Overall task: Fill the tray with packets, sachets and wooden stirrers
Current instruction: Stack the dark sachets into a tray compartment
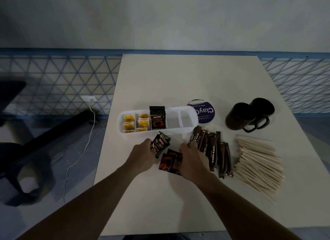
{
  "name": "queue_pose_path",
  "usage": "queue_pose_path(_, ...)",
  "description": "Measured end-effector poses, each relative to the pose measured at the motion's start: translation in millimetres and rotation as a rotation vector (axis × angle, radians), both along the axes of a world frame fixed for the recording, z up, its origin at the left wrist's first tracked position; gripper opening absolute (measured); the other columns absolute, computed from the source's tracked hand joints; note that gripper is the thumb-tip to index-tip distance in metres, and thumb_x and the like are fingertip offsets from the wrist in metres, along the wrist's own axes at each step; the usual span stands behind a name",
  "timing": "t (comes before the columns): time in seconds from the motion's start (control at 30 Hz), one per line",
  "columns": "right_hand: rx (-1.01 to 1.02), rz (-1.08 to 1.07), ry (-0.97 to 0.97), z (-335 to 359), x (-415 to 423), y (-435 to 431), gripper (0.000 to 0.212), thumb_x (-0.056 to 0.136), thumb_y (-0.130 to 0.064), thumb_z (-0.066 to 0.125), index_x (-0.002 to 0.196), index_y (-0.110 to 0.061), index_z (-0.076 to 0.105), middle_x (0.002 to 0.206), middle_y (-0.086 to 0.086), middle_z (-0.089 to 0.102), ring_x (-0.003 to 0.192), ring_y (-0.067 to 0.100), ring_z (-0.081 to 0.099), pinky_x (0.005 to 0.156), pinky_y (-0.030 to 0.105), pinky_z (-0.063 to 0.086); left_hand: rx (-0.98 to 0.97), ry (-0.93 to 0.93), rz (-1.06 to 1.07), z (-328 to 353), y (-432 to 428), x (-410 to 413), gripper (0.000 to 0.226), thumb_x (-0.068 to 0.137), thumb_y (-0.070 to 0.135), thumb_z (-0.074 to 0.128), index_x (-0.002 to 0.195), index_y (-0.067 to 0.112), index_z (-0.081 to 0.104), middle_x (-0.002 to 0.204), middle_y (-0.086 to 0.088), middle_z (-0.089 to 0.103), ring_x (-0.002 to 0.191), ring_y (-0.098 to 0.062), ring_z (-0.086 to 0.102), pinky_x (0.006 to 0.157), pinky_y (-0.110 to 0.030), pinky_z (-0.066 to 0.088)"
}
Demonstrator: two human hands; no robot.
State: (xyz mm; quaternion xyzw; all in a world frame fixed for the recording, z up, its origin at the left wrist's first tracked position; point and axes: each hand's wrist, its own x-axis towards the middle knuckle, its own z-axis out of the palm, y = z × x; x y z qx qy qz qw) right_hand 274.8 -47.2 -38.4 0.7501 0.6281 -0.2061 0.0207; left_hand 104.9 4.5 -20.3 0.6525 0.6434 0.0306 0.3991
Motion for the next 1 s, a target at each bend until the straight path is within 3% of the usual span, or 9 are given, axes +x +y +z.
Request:
queue_pose_path(0.17,0.01,0.087,0.043,7.4,5.1,0.6,0.037,0.086,-0.028,0.064,0.119,-0.023,0.048,0.118,0.004,0.051,0.094,0.03,0.063,0.073,0.037,0.048,-0.008,-0.013,0.04,1.9,-1.9,-3.1,0.005,0.098,0.018,0.044,0.101,0.014,0.045,0.096,-0.012,0.062,0.084,-0.03,0.065,0.068,-0.04,0.056)
queue_pose_path(0.3,0.015,0.15,0.126,19.4,14.5,8.7,0.026,0.089,-0.018,0.059,0.112,-0.031,0.055,0.105,-0.003,0.063,0.09,0.019,0.057,0.071,0.031,0.04,-0.069,-0.034,0.052,6.1,-0.4,-2.2,0.013,0.095,0.01,0.049,0.108,0.013,0.048,0.101,-0.015,0.066,0.083,-0.031,0.07,0.063,-0.037,0.06)
queue_pose_path(0.43,0.033,0.189,0.253,32.0,18.6,19.9,0.022,0.094,-0.023,0.057,0.111,-0.035,0.063,0.107,-0.005,0.069,0.097,0.017,0.062,0.081,0.036,0.051,-0.131,-0.119,0.066,10.8,0.1,2.2,0.015,0.098,0.011,0.045,0.111,0.015,0.05,0.102,-0.01,0.066,0.075,-0.027,0.073,0.069,-0.037,0.061)
queue_pose_path(0.6,0.107,0.166,0.325,41.1,17.7,28.2,0.03,0.091,-0.02,0.064,0.116,-0.037,0.061,0.114,-0.008,0.066,0.102,0.015,0.061,0.079,0.033,0.05,-0.184,-0.228,0.026,17.2,-1.4,9.4,0.018,0.104,0.022,0.035,0.098,0.016,0.051,0.091,-0.009,0.069,0.069,-0.027,0.074,0.075,-0.042,0.059)
queue_pose_path(0.7,0.155,0.115,0.372,43.1,17.8,31.0,0.053,0.085,-0.013,0.07,0.127,-0.037,0.048,0.112,-0.003,0.068,0.096,0.017,0.063,0.079,0.037,0.055,-0.202,-0.325,0.041,17.1,-2.4,8.7,0.021,0.104,0.024,0.034,0.096,0.015,0.052,0.096,-0.013,0.069,0.071,-0.031,0.074,0.082,-0.05,0.057)
queue_pose_path(0.77,0.152,0.088,0.417,43.4,19.0,32.9,0.071,0.083,-0.01,0.072,0.14,-0.035,0.037,0.114,0.001,0.066,0.091,0.015,0.061,0.078,0.034,0.052,-0.198,-0.361,0.05,17.6,-3.3,7.3,0.024,0.105,0.026,0.034,0.102,0.012,0.053,0.097,-0.013,0.069,0.073,-0.03,0.074,0.083,-0.047,0.056)
queue_pose_path(0.83,0.144,0.088,0.399,41.8,19.9,35.7,0.076,0.083,-0.01,0.073,0.146,-0.03,0.035,0.117,0.003,0.063,0.094,0.015,0.059,0.078,0.029,0.047,-0.212,-0.391,0.064,18.4,-4.0,6.5,0.027,0.105,0.029,0.034,0.107,0.011,0.054,0.096,-0.011,0.07,0.075,-0.029,0.074,0.082,-0.041,0.057)
queue_pose_path(0.93,0.149,0.154,0.32,40.7,18.4,41.6,0.054,0.082,-0.007,0.071,0.131,-0.023,0.056,0.113,0.006,0.068,0.1,0.023,0.064,0.079,0.031,0.051,-0.218,-0.372,0.003,20.6,-4.8,6.6,0.033,0.103,0.038,0.036,0.111,0.012,0.055,0.099,-0.01,0.071,0.078,-0.025,0.074,0.082,-0.036,0.057)
queue_pose_path(1.0,0.158,0.19,0.321,40.7,14.4,45.5,0.043,0.08,-0.008,0.073,0.12,-0.022,0.063,0.106,0.005,0.071,0.094,0.023,0.067,0.076,0.033,0.055,-0.186,-0.314,-0.099,20.1,-4.7,7.2,0.036,0.1,0.045,0.043,0.116,0.015,0.054,0.106,-0.005,0.07,0.077,-0.019,0.075,0.083,-0.036,0.058)
